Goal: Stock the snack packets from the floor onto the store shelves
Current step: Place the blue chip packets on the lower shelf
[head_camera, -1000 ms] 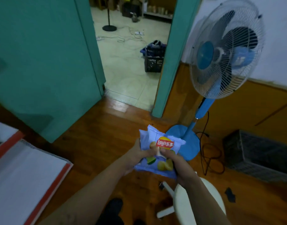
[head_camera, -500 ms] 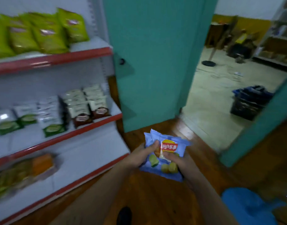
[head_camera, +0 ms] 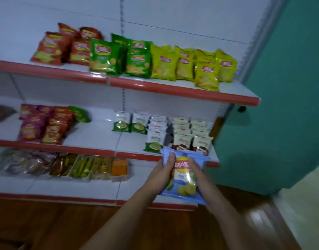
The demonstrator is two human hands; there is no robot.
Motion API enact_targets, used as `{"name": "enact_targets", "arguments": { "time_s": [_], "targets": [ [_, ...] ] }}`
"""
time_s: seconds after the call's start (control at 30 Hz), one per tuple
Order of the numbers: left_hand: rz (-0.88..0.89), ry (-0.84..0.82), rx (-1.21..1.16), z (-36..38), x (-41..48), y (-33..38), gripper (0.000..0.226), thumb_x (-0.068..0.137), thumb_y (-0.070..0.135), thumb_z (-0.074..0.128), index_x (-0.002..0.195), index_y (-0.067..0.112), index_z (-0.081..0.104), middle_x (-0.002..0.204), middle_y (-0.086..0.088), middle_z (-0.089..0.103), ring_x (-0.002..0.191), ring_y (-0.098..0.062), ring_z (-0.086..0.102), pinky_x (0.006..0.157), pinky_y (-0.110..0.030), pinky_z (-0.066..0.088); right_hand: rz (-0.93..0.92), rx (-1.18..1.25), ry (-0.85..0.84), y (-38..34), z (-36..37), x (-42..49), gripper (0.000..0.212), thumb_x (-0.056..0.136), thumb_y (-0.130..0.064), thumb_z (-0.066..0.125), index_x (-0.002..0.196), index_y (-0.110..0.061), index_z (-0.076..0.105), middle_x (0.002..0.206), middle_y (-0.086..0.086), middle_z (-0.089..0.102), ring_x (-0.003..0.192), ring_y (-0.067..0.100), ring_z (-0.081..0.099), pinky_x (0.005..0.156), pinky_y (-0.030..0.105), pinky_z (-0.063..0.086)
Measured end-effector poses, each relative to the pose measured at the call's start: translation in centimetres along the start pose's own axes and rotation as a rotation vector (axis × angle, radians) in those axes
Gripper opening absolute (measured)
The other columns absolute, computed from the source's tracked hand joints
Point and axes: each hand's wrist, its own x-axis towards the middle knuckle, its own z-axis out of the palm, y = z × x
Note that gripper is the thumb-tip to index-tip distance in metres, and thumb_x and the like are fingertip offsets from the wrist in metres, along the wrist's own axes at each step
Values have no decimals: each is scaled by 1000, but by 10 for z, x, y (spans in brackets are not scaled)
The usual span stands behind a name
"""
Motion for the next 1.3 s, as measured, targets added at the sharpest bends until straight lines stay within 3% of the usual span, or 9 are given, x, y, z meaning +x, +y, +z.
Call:
{"name": "enact_targets", "arguments": {
  "time_s": [0.1, 0.23, 0.3, 0.43, 0.53, 0.8, 1.03, 1.17, 1.3],
  "targets": [
    [20, 181, 8, -81, 4, 8, 95, 59, 101, 38, 118, 30, 65, 105, 3, 76, 96, -17, 73, 94, -45, 55, -45, -98, -59, -6, 81, 36, 60, 79, -54, 68, 131, -29, 51, 112, -1, 71, 91, 18, 73, 76, 36, 60],
    [31, 376, 33, -171, 6, 2, 96, 62, 101, 32, 111, 26, 67, 102, 1, 75, 93, -16, 72, 89, -44, 56, -81, -188, -109, 2, 173, 69, 56, 79, -54, 66, 127, -31, 52, 110, -5, 71, 95, 17, 71, 90, 43, 56],
    [32, 440, 25, -206, 5, -6, 98, 57, 104, 31, 107, 27, 68, 98, 1, 77, 91, -18, 73, 90, -47, 57, -97, -197, -150, 7, 208, 79, 49, 83, -50, 65, 126, -29, 52, 109, -4, 71, 94, 16, 71, 89, 41, 57],
    [5, 560, -18, -259, -1, -16, 94, 58, 102, 33, 100, 27, 70, 94, 1, 77, 88, -18, 74, 88, -47, 58, -105, -255, -235, 16, 265, 95, 63, 74, -60, 67, 126, -27, 51, 111, -4, 71, 92, 12, 72, 80, 33, 59],
    [2, 602, -20, -290, 2, -17, 94, 58, 102, 33, 101, 26, 68, 91, 1, 77, 84, -17, 74, 86, -45, 59, -99, -260, -273, 20, 295, 110, 74, 60, -68, 68, 122, -30, 52, 108, -4, 72, 90, 13, 73, 83, 40, 59],
    [-58, 684, -73, -342, 33, -22, 80, 64, 87, 43, 103, 22, 68, 89, 1, 78, 78, -13, 76, 81, -39, 62, -8, -203, -377, 28, 340, 169, 47, 78, -44, 71, 119, -27, 55, 104, 1, 74, 88, 18, 74, 72, 33, 59],
    [-125, 732, -23, -380, 89, -17, 80, 62, 88, 41, 99, 21, 66, 89, 0, 78, 79, -15, 76, 82, -41, 62, 51, -195, -420, 32, 367, 245, 50, 77, -47, 72, 120, -25, 58, 106, 1, 73, 89, 18, 73, 76, 36, 60],
    [-169, 740, 32, -401, 130, -10, 88, 62, 93, 36, 105, 21, 65, 95, 1, 76, 83, -16, 75, 83, -39, 62, 117, -163, -456, 28, 377, 292, 68, 60, -57, 75, 118, -23, 63, 105, 6, 74, 91, 25, 73, 84, 46, 58],
    [-238, 712, -31, -418, 158, -19, 72, 77, 82, 43, 115, 23, 61, 98, 3, 75, 83, -13, 74, 74, -27, 59, 258, -108, -611, 28, 378, 335, 51, 79, -31, 69, 125, -11, 61, 109, 14, 73, 97, 32, 71, 77, 40, 59]
  ]
}}
